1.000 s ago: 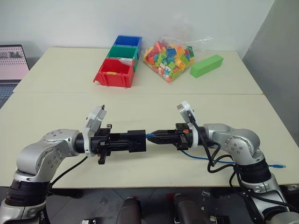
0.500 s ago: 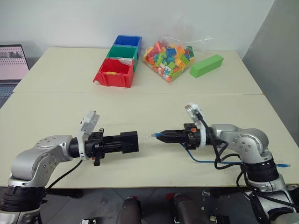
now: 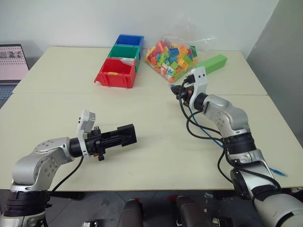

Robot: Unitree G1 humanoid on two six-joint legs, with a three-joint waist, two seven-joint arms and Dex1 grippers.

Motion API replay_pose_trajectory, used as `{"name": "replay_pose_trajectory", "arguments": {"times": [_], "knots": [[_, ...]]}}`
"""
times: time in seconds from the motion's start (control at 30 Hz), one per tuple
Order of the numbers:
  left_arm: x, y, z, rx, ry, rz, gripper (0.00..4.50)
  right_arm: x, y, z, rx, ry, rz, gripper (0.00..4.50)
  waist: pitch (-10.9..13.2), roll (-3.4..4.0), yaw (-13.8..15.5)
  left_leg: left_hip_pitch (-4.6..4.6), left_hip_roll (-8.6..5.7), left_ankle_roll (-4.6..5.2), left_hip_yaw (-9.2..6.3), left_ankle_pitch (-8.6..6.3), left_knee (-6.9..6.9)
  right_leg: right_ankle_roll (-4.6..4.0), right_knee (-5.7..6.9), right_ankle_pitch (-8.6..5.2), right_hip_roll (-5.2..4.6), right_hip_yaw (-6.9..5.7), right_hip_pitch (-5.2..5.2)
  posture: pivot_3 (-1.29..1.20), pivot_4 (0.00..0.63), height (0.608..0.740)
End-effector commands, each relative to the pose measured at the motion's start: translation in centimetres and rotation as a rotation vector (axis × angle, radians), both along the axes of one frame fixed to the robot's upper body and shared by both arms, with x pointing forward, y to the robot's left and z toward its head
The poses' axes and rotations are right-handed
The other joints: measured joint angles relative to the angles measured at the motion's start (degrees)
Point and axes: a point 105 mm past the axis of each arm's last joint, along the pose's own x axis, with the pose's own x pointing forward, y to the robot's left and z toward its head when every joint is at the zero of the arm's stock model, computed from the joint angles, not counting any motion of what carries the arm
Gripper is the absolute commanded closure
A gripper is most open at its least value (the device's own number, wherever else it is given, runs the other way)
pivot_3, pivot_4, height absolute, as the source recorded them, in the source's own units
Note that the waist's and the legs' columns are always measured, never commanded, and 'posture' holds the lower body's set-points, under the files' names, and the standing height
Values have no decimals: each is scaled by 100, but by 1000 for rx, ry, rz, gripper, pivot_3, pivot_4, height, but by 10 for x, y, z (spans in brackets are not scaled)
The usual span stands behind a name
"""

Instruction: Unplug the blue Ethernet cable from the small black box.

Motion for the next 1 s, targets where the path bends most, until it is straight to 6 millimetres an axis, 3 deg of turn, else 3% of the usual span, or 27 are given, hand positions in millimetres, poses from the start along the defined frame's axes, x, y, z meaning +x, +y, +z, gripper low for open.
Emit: {"name": "replay_pose_trajectory", "arguments": {"times": [0.03,0.2,0.4,0.5,0.63,0.8,1.0], "knots": [[6,-6,11,32,-111,29,3715,22,-18,-16,-37,45,-165,4442,0,-1,-2,-4,1,0,1,0,1,-1,-6,1,0,0,0,0,150,740],[10,-6,9,55,-160,75,3715,28,-18,-24,-45,60,-195,3206,1,0,-33,-9,3,0,3,0,-6,-3,-5,2,0,2,-7,0,150,740],[37,6,12,67,-249,270,3715,24,-12,-1,-10,-32,-116,1735,1,1,-35,-7,3,0,-1,0,-4,-3,5,2,0,0,-7,0,150,740],[68,29,22,100,-360,509,3715,5,-3,18,-35,-132,29,1061,4,5,-15,-7,3,0,-5,0,-2,-3,8,2,1,-1,-6,0,150,740],[97,66,33,153,-499,800,3716,-53,29,29,-97,-208,394,187,3,4,68,-9,3,0,-9,0,0,-2,6,2,1,-6,-4,0,150,740],[111,79,21,181,-522,890,3716,-102,48,32,-161,-214,620,187,3,4,52,-10,2,0,-2,0,1,-2,7,3,0,-15,-5,0,150,740],[117,85,-16,209,-430,923,3716,-115,58,37,-169,-199,663,187,1,1,70,-9,2,0,-12,0,10,1,15,4,1,-33,-1,0,150,740]]}}
